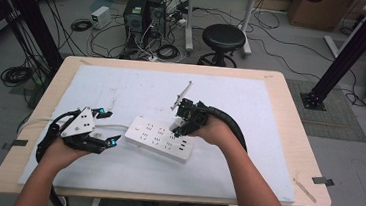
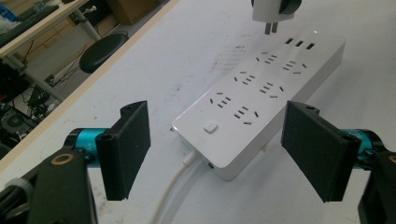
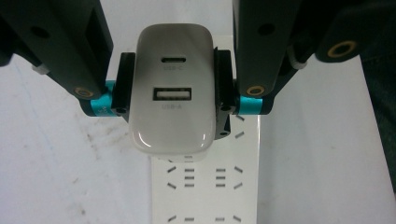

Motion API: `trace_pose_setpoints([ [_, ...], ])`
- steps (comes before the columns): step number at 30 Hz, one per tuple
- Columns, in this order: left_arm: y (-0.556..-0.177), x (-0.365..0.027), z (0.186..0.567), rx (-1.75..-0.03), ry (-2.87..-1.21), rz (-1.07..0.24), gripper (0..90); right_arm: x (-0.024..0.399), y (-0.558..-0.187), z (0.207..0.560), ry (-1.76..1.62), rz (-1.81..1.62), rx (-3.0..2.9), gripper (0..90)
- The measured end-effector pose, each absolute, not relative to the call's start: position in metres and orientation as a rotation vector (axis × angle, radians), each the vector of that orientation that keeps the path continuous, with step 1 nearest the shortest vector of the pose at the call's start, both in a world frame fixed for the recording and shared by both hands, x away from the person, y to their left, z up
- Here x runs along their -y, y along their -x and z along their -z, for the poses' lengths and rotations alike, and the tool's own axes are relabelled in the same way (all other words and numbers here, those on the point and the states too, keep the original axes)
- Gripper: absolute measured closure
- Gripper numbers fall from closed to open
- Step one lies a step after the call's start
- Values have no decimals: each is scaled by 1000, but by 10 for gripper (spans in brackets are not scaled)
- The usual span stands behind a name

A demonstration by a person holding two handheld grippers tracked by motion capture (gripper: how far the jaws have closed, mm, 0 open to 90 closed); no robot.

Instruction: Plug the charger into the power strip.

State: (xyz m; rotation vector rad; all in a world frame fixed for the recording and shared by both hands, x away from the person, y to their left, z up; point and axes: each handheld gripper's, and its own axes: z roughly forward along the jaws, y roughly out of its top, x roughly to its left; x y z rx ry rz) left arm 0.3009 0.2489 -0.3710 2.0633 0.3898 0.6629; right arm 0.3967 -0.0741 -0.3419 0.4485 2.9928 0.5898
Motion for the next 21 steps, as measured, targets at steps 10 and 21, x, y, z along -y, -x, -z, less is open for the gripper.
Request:
trace_pose_setpoints([
  [10,-298,-258,376,-414,-2053,-664,240,47,-407,346,-350,-357,-3076,629],
  [21,-296,-267,381,-434,-2043,-664,240,32,-412,354,-357,-223,-3112,629],
])
